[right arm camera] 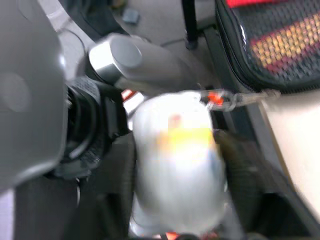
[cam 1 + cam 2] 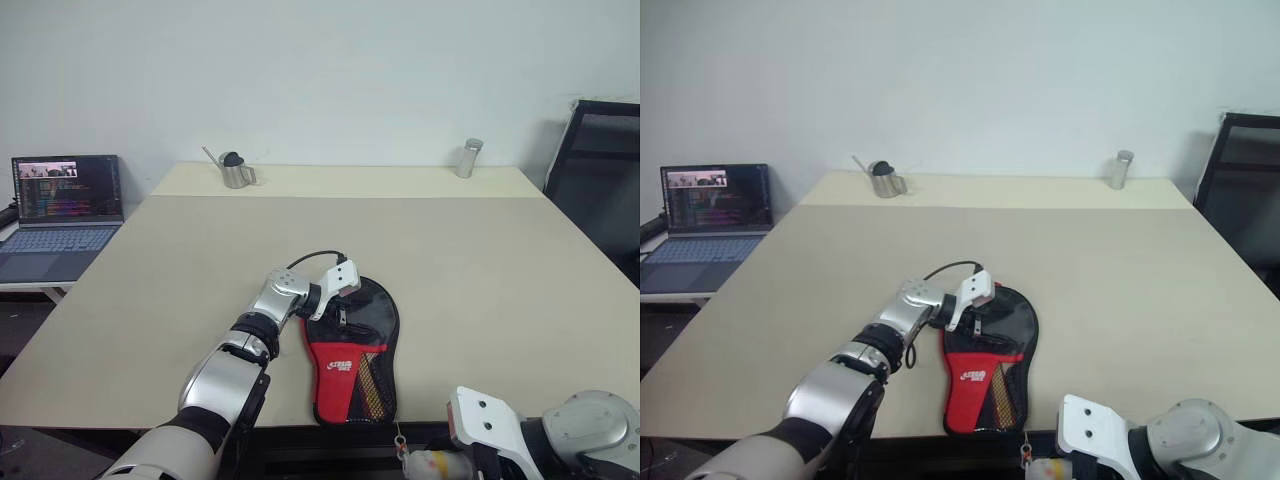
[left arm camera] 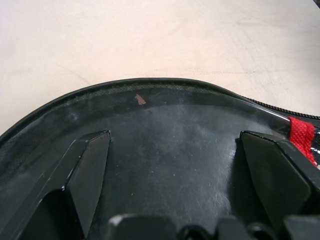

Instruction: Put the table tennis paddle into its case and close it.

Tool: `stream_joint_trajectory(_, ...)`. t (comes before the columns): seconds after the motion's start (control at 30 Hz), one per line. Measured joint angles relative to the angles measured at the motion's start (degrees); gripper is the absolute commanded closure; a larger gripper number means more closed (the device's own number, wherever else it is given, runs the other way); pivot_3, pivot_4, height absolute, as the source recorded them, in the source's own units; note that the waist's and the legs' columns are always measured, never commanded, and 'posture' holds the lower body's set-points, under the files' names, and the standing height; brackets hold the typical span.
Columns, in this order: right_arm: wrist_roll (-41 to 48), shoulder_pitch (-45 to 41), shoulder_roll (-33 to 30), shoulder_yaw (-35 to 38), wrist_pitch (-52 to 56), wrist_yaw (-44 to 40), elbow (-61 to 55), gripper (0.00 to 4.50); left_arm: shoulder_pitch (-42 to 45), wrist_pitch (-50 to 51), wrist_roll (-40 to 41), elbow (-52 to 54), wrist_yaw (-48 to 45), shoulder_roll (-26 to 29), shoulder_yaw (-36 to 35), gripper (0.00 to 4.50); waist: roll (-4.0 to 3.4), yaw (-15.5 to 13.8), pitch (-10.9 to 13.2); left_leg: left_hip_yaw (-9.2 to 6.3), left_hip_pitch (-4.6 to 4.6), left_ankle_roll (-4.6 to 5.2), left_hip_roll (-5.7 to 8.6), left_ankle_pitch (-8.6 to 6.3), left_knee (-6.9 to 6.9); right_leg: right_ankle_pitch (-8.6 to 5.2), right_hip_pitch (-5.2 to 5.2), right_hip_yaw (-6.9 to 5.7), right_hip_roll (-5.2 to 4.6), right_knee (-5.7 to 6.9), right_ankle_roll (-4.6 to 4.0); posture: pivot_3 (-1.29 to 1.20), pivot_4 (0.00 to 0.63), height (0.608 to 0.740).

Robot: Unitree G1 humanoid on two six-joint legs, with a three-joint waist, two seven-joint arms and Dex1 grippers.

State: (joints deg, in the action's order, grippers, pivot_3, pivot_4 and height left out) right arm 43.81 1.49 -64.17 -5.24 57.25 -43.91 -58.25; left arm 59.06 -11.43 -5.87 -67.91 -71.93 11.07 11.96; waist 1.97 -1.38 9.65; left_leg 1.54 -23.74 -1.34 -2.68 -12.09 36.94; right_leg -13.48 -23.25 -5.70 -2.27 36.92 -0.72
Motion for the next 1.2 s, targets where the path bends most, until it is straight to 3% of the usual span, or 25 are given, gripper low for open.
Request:
stream_joint_trajectory(0.1, 3.27, -0.54, 0.43, 2.17, 0.73, 1.94, -0.02, 0.03, -0.01, -0.03, 0.00, 0.01, 0.02, 0.00, -0.01, 0.00, 0.00, 0.00, 0.00, 0.01, 0.00, 0.00, 0.00, 0.00, 0.00, 0.00, 0.00, 0.01, 0.00, 0.00, 0.00, 0.00, 0.150, 0.740)
stream_joint_trajectory(0.3, 8.74, -8.26, 5.17, 7.53, 1.14, 5.47, 6.53, 0.03, -0.46, -0.03, 0.43, 0.71, -0.30, -0.23, -0.70, 0.00, 0.03, 0.06, 0.02, 0.02, 0.00, 0.00, -0.01, 0.00, 0.00, 0.00, -0.02, 0.04, 0.00, 0.00, 0.00, 0.00, 0.150, 0.740)
stream_joint_trajectory(0.53, -4.56, -16.36, 16.40, 4.89, -12.82, 6.50, 25.24, 0.03, -4.44, 1.65, 3.13, 8.46, -3.66, 1.50, -1.99, 0.00, 0.03, 0.10, 0.18, 0.17, -0.20, 0.02, 0.06, 0.00, -0.09, 0.02, -0.31, 0.12, 0.18, 0.05, 0.04, 0.00, 0.150, 0.740)
stream_joint_trajectory(0.77, -13.03, -23.30, 24.05, 1.40, -25.40, 0.08, 42.75, 0.03, -15.23, 14.48, 10.26, 35.13, -4.94, 9.58, -5.28, 0.00, -0.10, 0.99, 0.50, 0.25, -0.17, 0.03, -0.09, 0.00, -0.10, 0.03, -0.43, 0.29, 0.41, 0.22, 0.02, 0.00, 0.150, 0.740)
stream_joint_trajectory(0.97, -17.92, -31.65, 29.68, -1.11, -34.16, -8.14, 59.87, 0.03, -31.46, 30.54, 17.29, 60.11, 0.34, 20.12, -12.47, 0.00, -0.26, 1.63, 0.67, 0.28, -0.07, 0.02, -0.17, 0.00, -0.13, 0.03, -0.46, 0.41, 0.46, 0.30, 0.01, 0.00, 0.150, 0.740)
stream_joint_trajectory(1.2, -23.00, -40.92, 32.21, -2.69, -44.11, -18.26, 80.92, 0.03, -43.26, 39.55, 22.82, 75.77, 12.00, 22.00, -20.89, 0.00, -0.33, 0.62, 0.73, 0.31, -0.12, 0.02, -0.08, 0.00, -0.07, 0.04, -0.45, 0.40, 0.26, 0.29, 0.01, 0.00, 0.150, 0.740)
